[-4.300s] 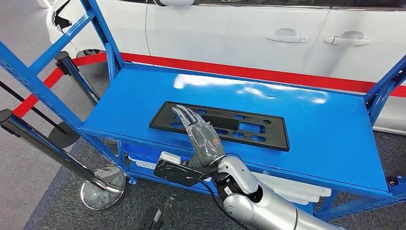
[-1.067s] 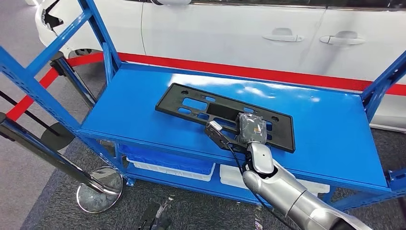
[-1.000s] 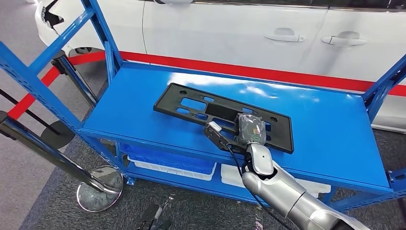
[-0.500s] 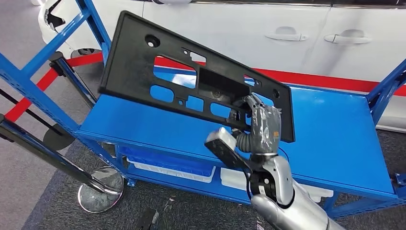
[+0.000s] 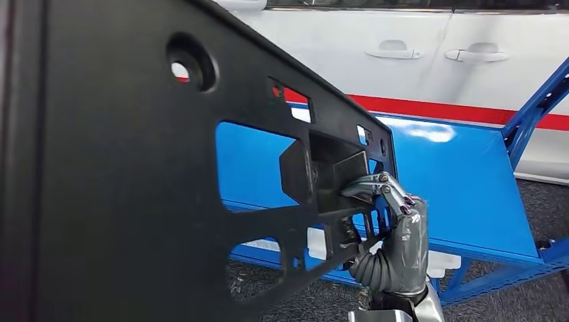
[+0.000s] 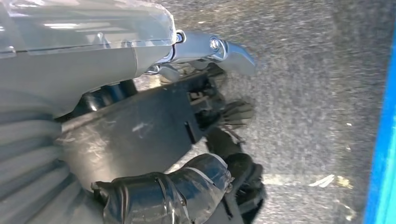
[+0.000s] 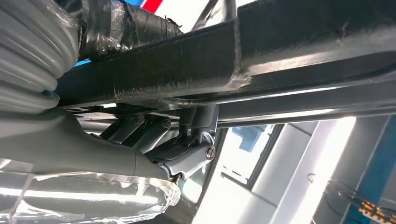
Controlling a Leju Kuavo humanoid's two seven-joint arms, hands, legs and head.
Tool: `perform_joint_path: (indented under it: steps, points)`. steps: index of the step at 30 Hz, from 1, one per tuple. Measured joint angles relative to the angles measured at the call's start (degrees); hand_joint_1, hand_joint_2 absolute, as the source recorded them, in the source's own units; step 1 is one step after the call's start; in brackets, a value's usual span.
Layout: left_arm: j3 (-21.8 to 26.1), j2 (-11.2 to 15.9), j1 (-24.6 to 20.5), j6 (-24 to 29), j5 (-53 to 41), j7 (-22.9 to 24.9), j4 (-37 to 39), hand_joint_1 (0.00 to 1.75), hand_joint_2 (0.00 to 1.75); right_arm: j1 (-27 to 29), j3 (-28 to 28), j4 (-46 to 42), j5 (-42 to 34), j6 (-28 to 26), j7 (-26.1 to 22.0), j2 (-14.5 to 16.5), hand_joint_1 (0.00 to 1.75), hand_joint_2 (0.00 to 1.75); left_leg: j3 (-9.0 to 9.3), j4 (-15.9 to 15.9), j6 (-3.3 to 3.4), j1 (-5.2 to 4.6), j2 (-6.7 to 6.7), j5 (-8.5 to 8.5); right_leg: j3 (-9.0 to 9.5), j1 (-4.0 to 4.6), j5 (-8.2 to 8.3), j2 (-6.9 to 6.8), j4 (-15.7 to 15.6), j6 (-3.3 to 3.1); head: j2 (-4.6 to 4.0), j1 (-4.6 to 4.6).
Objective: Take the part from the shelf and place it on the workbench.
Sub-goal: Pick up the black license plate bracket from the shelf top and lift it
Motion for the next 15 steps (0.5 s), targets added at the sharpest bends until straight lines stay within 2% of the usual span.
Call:
perform_joint_path:
  steps: [1, 2, 3, 5, 6, 7, 8, 9, 10, 11, 12, 13, 15]
  points:
    - [0.0, 0.0, 0.0, -0.1, 0.0, 0.2, 0.0, 0.0, 1.75, 0.7, 0.0, -0.7, -1.1, -0.1, -0.6, 0.0, 1.75, 1.75, 0.0, -0.8, 0.11, 0.11, 0.11, 0.9, -0.16, -0.02, -0.5, 0.03, 0.1, 0.25, 0.0, 0.02]
    - [0.0, 0.0, 0.0, -0.2, 0.0, 0.3, 0.0, 0.0, 1.75, 1.3, 0.0, -1.3, -1.9, -0.1, -1.2, 0.0, 1.75, 1.75, -0.16, -1.6, 0.29, 0.33, 0.25, 1.86, -0.56, 0.03, -2.05, 0.07, 1.1, 0.43, 0.0, 0.09]
    - [0.0, 0.1, 0.0, -0.2, 0.0, 0.5, 0.0, 0.0, 1.75, 1.8, 0.0, -1.7, -2.6, -0.1, -1.6, 0.0, 1.75, 1.75, -0.52, -2.1, 0.37, 0.59, 0.4, 2.74, -1.19, 0.02, -4.52, 0.11, 3.2, 0.58, 0.0, 0.24]
    - [0.0, 0.2, -0.1, -0.4, 0.0, 0.6, 0.1, 0.0, 1.75, 2.5, 0.0, -2.4, -3.6, -0.1, -2.0, 0.0, 1.75, 1.75, -1.96, -2.1, 0.53, 0.67, 0.52, 3.88, -2.56, -0.12, -9.77, 0.13, 9.4, 0.99, 0.0, 0.51]
    - [0.0, 0.2, -0.1, -0.5, 0.1, 0.7, 0.1, 0.0, 1.75, 2.8, 0.0, -2.6, -4.0, -0.1, -2.1, -0.1, 1.75, 1.75, -2.83, -1.9, 0.42, 0.75, 0.56, 4.34, -2.83, -0.24, -11.02, 0.12, 12.2, 1.29, 0.0, 0.56]
    - [0.0, 0.2, -0.1, -0.6, 0.1, 0.7, 0.1, 0.0, 1.75, 3.2, 0.0, -2.8, -4.3, -0.1, -2.3, -0.1, 1.75, 1.75, -3.79, -1.5, 0.22, 0.91, 0.6, 4.77, -2.5, -0.37, -10.99, 0.11, 13.6, 1.63, 0.0, 0.56]
    - [0.0, 0.2, -0.1, -0.7, 0.1, 0.8, 0.1, 0.0, 1.75, 3.4, 0.0, -3.0, -4.6, 0.0, -2.5, -0.1, 1.75, 1.75, -4.86, -1.0, -0.07, 1.17, 0.63, 5.16, -1.39, -0.53, -9.96, 0.09, 13.3, 2.02, 0.0, 0.57]
    - [0.0, 0.2, -0.1, -0.7, 0.1, 0.8, 0.1, 0.0, 1.75, 3.6, 0.0, -3.2, -4.9, 0.0, -2.7, -0.1, 1.75, 1.75, -6.03, -0.3, -0.44, 1.49, 0.65, 5.48, 0.63, -0.78, -8.37, 0.06, 11.2, 2.51, 0.0, 0.58]
    - [0.0, 0.3, -0.1, -0.7, 0.1, 0.8, 0.1, 0.0, 1.75, 3.7, 0.0, -3.4, -5.2, 0.1, -2.8, -0.1, 1.75, 1.75, -7.18, 0.6, -0.85, 1.75, 0.66, 5.7, 3.01, -1.07, -7.66, 0.06, 7.7, 3.12, 0.0, 0.61]
    - [0.0, 0.4, -0.1, -0.7, 0.1, 0.9, 0.1, 0.0, 1.75, 3.8, 0.0, -3.6, -5.7, 0.3, -3.0, -0.1, 1.75, 1.75, -8.21, 1.7, -1.25, 1.84, 0.61, 5.84, 5.1, -1.18, -7.38, 0.2, 4.7, 3.21, 0.01, 0.72]
    - [0.0, 0.5, -0.1, -0.7, 0.1, 0.9, 0.1, 0.0, 1.75, 4.1, 0.1, -3.7, -6.1, 0.5, -3.1, -0.1, 1.75, 1.75, -8.92, 2.6, -1.6, 1.8, 0.49, 5.92, 6.37, -1.32, -7.65, 0.35, 2.6, 3.02, 0.01, 0.8]
    - [0.0, 0.6, -0.1, -0.7, 0.1, 1.0, 0.1, 0.0, 1.75, 4.3, 0.1, -3.9, -6.6, 0.7, -3.2, -0.1, 1.75, 1.75, -9.33, 3.4, -1.85, 1.64, 0.33, 6.03, 6.71, -1.29, -8.29, 0.54, 1.8, 2.49, 0.01, 0.83]
    - [0.0, 0.8, 0.0, -0.8, 0.0, 1.1, 0.1, 0.0, 1.75, 4.6, 0.2, -4.1, -7.5, 0.9, -3.7, -0.1, 1.75, 1.75, -9.66, 3.9, -2.16, 1.58, 0.04, 6.46, 6.01, -1.25, -8.09, 0.6, 2.2, 1.07, 0.0, 0.84]
